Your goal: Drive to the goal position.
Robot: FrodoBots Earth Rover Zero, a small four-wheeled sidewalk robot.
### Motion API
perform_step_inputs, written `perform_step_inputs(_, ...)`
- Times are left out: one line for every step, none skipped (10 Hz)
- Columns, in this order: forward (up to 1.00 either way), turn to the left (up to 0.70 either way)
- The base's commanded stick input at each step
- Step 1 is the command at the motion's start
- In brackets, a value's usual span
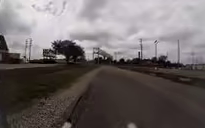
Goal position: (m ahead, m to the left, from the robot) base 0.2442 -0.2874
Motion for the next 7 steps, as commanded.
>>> perform_step_inputs(0.45, 0.0)
perform_step_inputs(0.45, 0.0)
perform_step_inputs(0.45, 0.0)
perform_step_inputs(0.45, 0.0)
perform_step_inputs(0.45, 0.0)
perform_step_inputs(0.45, 0.0)
perform_step_inputs(0.45, 0.0)
